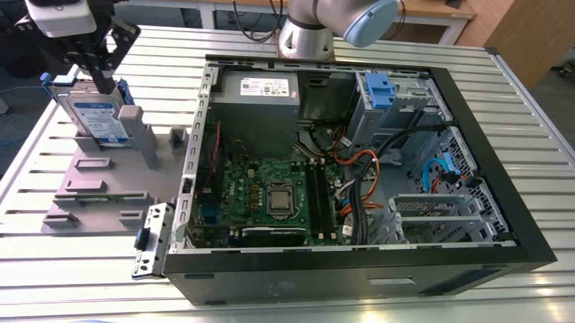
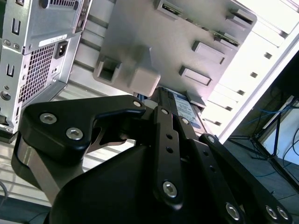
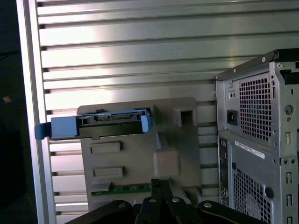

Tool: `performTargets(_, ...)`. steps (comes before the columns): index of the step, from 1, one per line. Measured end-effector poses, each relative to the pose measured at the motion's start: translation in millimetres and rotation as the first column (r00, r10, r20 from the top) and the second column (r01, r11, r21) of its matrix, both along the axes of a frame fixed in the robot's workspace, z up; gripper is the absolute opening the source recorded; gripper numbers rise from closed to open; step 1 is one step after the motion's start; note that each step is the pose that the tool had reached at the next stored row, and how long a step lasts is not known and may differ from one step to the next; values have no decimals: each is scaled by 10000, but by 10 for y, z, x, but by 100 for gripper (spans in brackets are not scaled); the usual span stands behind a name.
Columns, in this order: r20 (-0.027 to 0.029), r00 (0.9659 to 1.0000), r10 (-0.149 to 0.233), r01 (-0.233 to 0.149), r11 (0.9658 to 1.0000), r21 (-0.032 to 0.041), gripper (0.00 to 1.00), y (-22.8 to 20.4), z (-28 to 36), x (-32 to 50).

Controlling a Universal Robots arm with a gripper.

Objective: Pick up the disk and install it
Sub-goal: 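Reach for the disk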

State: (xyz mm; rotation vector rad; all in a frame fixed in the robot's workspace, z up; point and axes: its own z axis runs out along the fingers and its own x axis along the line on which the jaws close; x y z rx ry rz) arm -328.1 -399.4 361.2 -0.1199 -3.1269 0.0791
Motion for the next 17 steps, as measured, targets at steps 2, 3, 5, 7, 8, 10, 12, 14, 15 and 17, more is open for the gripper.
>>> performTargets(2, -1, 10000, -1, 1, 10000, 2, 11, 0, 0, -11)
performTargets(3, 0, 10000, -1, 1, 10000, 7, 11, 0, -1, -20)
performTargets(5, -1, 10000, 0, 0, 10000, 38, 11, 0, -1, -41)
performTargets(7, 0, 10000, 1, -1, 9999, 127, 11, -1, -2, -58)
performTargets(8, 0, 10000, 1, -1, 9998, 191, 11, 0, -1, -67)
performTargets(10, 0, 10000, 0, 0, 9995, 315, 11, 0, -1, -82)
performTargets(12, -2, 10000, -1, 1, 9992, 412, 11, 0, -1, -95)
performTargets(14, 0, 10000, 0, 0, 9991, 418, 11, 0, -3, -104)
performTargets(15, 0, 10000, 0, 0, 9991, 418, 11, 0, -3, -109)
performTargets(17, 0, 10000, 0, 0, 9991, 418, 11, -1, -4, -120)
